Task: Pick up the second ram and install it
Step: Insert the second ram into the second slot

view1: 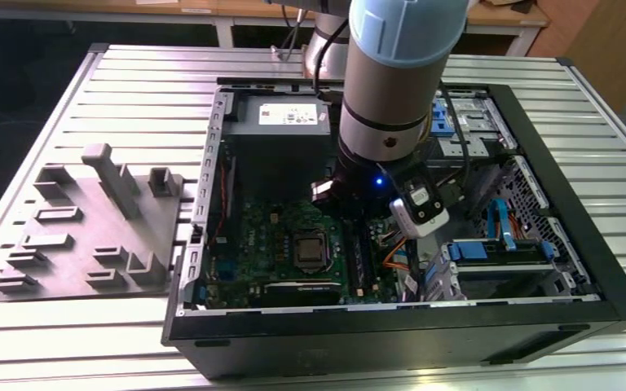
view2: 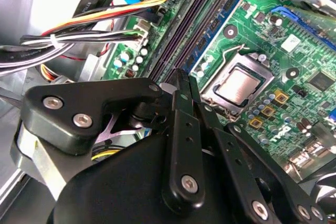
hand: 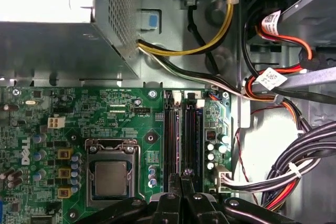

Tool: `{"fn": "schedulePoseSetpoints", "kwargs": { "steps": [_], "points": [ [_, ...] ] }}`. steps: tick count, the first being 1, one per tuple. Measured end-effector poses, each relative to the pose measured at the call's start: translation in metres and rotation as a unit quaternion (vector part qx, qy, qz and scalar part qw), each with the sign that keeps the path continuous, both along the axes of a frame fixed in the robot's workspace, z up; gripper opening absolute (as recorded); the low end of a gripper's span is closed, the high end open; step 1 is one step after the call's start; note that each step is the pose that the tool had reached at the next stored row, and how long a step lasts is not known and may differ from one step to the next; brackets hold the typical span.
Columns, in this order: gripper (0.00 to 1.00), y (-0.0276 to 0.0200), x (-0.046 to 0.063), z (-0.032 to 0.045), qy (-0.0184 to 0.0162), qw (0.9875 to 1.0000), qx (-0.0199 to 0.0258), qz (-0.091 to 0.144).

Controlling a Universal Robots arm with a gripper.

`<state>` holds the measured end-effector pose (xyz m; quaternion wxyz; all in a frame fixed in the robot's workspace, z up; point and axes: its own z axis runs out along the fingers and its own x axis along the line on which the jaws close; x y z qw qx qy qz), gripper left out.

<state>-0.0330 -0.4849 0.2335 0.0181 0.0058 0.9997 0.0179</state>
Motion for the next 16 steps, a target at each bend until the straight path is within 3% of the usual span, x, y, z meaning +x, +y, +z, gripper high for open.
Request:
{"fn": "schedulePoseSetpoints", "kwargs": {
  "steps": [13,16],
  "points": [
    [0.12,0.0,0.0,-0.0018,0.0,1.0,0.0026,0.001],
    [0.12,0.0,0.0,-0.0022,-0.0001,1.0,0.0063,0.001]
  ]
}}
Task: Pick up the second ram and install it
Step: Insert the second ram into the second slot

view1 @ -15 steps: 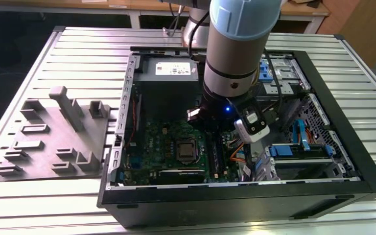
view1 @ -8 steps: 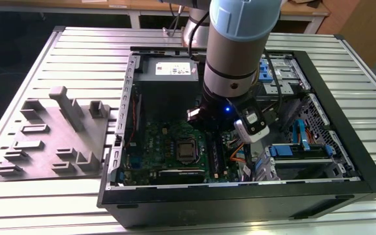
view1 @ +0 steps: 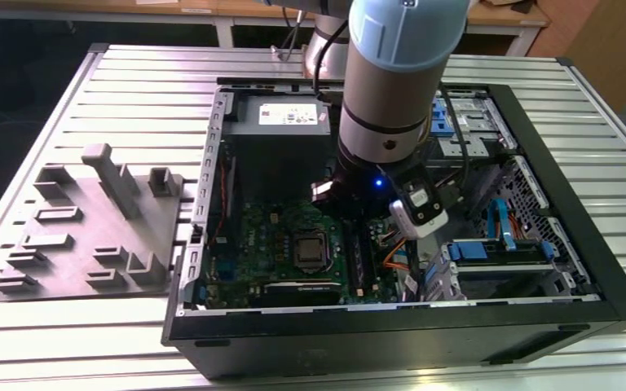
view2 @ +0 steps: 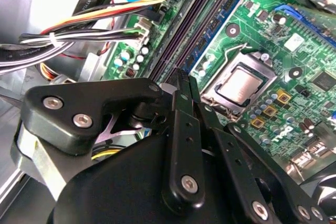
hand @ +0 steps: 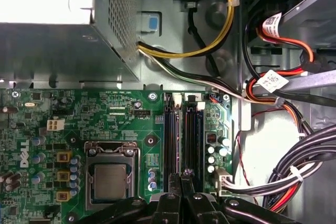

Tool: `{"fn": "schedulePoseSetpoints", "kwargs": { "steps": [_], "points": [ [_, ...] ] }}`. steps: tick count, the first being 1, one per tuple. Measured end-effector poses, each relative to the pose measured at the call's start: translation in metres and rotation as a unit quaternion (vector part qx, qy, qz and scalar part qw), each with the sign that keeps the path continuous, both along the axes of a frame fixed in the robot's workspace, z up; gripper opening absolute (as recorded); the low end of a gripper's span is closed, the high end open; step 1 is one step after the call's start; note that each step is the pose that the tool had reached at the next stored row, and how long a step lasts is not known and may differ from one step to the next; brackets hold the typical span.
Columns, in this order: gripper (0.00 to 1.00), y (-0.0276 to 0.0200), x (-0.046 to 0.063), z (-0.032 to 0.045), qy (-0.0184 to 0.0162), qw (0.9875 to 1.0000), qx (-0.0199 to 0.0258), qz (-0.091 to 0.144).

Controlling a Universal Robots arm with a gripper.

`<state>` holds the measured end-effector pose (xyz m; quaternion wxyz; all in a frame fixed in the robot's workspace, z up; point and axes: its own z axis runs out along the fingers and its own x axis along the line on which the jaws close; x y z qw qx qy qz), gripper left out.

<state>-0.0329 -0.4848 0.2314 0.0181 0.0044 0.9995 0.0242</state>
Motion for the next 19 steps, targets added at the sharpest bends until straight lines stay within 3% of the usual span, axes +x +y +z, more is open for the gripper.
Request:
{"fn": "schedulePoseSetpoints", "kwargs": {
  "steps": [19],
  "points": [
    [0.12,0.0,-0.0011,-0.0053,-0.0001,1.0,0.0005,0.0]
  ]
}}
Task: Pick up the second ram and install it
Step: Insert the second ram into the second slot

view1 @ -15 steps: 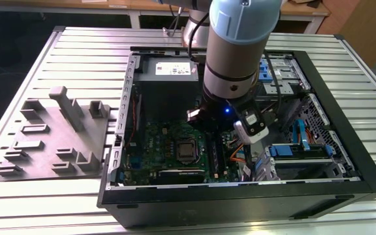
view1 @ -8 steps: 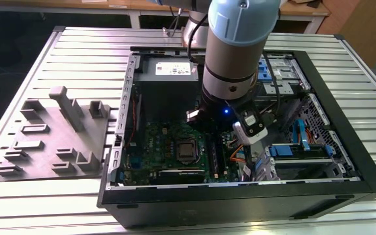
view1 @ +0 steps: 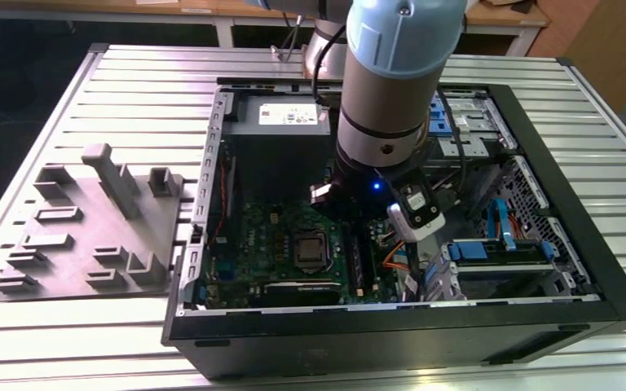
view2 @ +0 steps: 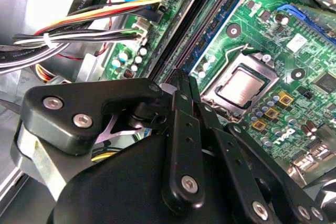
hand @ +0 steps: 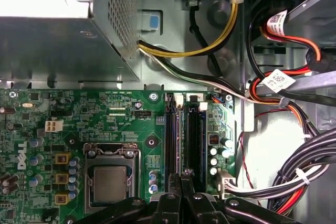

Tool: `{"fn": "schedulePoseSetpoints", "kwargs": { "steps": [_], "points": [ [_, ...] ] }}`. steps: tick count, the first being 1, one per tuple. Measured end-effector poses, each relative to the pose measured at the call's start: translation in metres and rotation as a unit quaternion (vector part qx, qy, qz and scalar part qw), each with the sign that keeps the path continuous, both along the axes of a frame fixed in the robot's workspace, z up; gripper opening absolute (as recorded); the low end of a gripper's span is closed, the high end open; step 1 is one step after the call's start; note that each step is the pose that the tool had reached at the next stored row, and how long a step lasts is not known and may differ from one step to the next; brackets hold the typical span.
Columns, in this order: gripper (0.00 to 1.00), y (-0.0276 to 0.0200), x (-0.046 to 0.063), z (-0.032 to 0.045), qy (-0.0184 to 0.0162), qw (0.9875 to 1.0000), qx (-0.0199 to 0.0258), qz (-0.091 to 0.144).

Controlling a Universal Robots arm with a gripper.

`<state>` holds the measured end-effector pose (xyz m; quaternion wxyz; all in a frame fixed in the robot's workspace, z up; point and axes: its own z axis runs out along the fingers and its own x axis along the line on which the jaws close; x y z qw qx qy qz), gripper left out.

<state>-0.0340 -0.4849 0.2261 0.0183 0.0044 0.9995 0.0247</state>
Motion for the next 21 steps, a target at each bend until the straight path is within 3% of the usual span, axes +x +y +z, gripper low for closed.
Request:
{"fn": "schedulePoseSetpoints", "kwargs": {
  "steps": [21],
  "points": [
    [0.12,0.0,0.0,-0.003,0.0,1.0,-0.0001,-0.004]
  ]
}}
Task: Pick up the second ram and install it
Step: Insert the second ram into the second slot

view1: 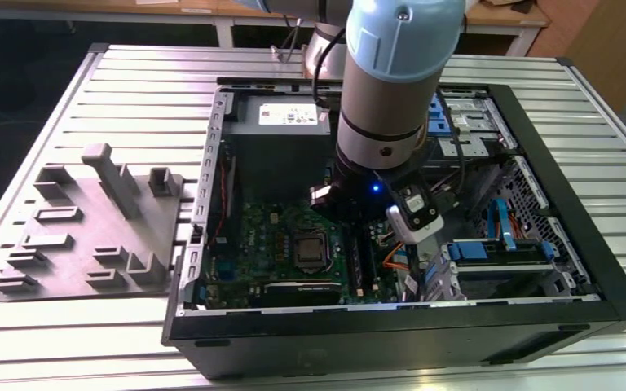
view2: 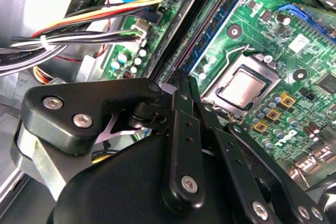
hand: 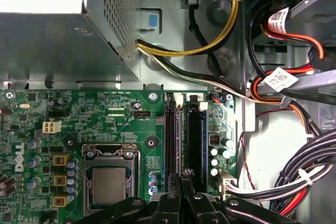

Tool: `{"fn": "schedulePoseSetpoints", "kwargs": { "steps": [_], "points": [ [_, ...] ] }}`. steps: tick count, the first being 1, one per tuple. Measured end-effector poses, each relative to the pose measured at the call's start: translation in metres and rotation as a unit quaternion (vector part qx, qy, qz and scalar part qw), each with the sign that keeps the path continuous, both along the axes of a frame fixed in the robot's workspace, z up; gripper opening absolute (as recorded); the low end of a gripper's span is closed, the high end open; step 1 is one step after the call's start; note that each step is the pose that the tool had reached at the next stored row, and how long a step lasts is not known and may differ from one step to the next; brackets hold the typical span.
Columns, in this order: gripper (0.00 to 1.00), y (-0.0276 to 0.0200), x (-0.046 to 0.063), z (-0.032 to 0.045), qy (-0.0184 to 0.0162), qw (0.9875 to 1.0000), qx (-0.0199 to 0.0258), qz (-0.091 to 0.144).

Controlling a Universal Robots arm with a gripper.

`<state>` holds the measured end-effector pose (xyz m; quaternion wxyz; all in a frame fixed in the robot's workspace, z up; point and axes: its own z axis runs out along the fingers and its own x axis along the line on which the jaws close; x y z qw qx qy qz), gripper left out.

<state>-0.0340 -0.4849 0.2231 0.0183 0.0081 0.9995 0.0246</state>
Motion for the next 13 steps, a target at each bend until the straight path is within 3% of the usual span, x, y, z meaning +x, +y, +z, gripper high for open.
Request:
{"fn": "schedulePoseSetpoints", "kwargs": {
  "steps": [13],
  "points": [
    [0.12,0.0001,0.0,-0.0007,-0.0001,1.0,0.0,-0.004]
  ]
}}
